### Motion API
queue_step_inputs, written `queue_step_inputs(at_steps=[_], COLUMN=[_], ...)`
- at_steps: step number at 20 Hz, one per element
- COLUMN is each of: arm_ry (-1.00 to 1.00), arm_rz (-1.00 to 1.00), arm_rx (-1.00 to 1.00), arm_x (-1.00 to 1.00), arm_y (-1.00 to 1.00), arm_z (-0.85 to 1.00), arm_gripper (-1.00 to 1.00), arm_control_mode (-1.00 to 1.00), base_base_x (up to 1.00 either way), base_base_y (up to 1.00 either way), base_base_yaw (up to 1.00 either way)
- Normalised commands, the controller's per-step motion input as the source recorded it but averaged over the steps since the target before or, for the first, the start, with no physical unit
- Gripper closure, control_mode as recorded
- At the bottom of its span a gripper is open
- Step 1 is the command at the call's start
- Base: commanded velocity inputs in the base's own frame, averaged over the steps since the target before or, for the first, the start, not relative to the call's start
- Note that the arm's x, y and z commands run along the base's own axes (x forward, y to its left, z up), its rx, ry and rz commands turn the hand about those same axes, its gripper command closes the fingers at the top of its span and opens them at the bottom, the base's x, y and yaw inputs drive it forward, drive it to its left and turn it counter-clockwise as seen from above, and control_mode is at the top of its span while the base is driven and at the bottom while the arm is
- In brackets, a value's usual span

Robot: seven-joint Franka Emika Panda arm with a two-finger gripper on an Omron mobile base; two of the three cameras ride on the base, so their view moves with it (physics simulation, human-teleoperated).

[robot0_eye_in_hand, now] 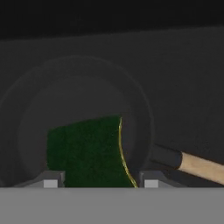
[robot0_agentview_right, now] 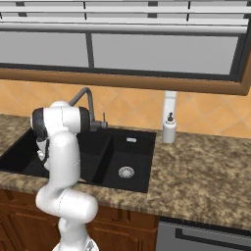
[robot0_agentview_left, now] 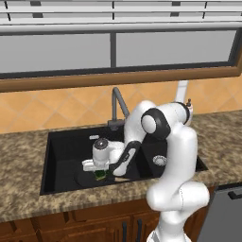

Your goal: Pick the pan and sponge and place them into the sink. Then turn on the water.

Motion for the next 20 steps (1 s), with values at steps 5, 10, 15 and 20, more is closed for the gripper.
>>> queue_step_inputs(at_steps=[5,10,15,20], arm_ry=[0.00,0.00,0.00,0.00], arm_rz=[-0.13,-0.15,-0.16,-0.11], arm_rx=[-0.01,0.00,0.00,0.00], arm_x=[0.17,0.23,0.10,-0.02], arm_y=[0.14,0.00,0.00,0.12], arm_z=[-0.01,0.10,0.78,1.00], arm_gripper=[-1.00,-1.00,-1.00,-1.00], arm_control_mode=[-1.00,-1.00,-1.00,-1.00], base_base_x=[0.00,0.00,0.00,0.00], base_base_y=[0.00,0.00,0.00,0.00], base_base_yaw=[0.00,0.00,0.00,0.00])
